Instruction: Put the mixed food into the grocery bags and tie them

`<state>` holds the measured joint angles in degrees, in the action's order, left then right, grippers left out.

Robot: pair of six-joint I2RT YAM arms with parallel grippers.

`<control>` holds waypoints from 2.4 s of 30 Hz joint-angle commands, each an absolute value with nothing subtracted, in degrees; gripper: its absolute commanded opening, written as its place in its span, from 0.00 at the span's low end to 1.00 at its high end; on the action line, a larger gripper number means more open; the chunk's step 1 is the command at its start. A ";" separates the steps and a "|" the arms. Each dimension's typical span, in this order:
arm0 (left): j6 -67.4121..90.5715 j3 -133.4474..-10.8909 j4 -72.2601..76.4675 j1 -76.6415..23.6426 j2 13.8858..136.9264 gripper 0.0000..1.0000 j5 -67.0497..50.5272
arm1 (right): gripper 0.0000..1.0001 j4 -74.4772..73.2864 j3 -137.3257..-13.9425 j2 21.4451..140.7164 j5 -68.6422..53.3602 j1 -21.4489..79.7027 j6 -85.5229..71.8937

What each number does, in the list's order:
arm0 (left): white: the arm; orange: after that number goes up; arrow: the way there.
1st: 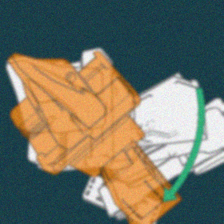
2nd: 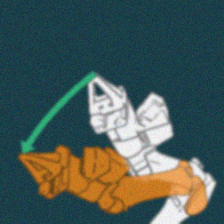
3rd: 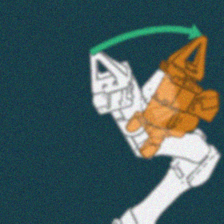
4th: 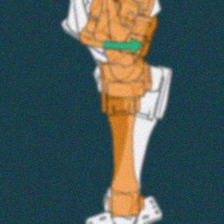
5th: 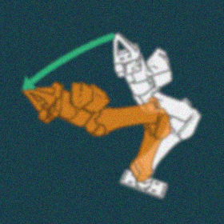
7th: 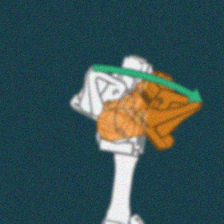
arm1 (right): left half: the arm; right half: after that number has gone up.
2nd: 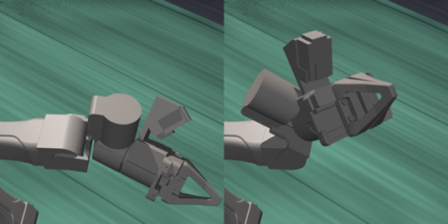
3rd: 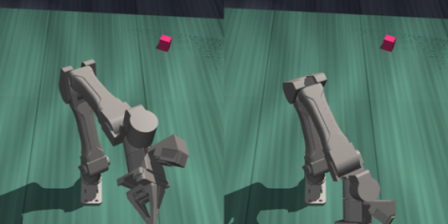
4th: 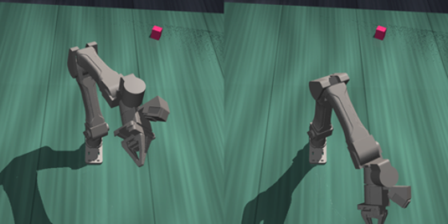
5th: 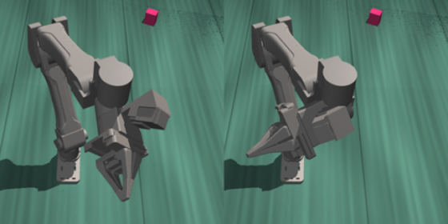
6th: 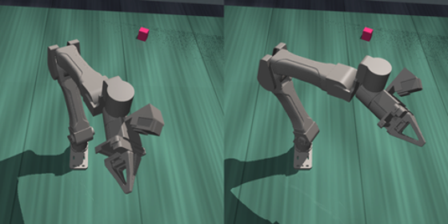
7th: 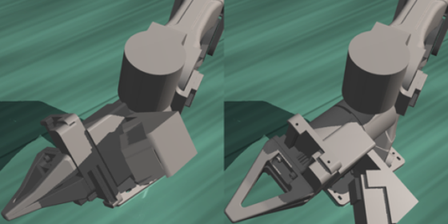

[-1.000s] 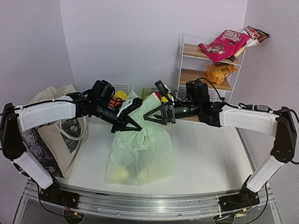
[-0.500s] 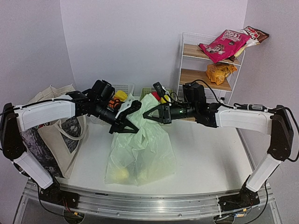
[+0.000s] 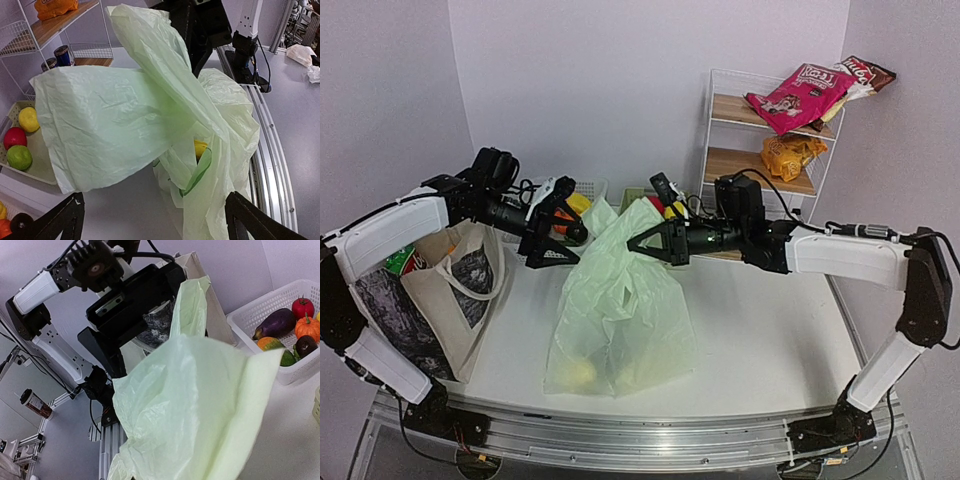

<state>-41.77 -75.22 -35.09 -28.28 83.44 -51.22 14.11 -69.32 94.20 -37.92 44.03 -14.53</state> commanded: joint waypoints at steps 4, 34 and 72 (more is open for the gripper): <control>-29.18 -83.08 -27.31 -28.04 86.67 1.00 -55.09 | 0.00 13.91 -71.19 91.26 -39.41 44.29 -11.94; -33.10 -82.97 -24.48 -38.51 91.13 0.14 -50.41 | 0.00 13.25 -73.55 91.36 -37.31 44.18 -13.60; -27.83 -88.65 -33.15 -38.27 93.43 0.00 -55.25 | 0.71 4.43 -71.54 85.25 -5.80 55.61 36.12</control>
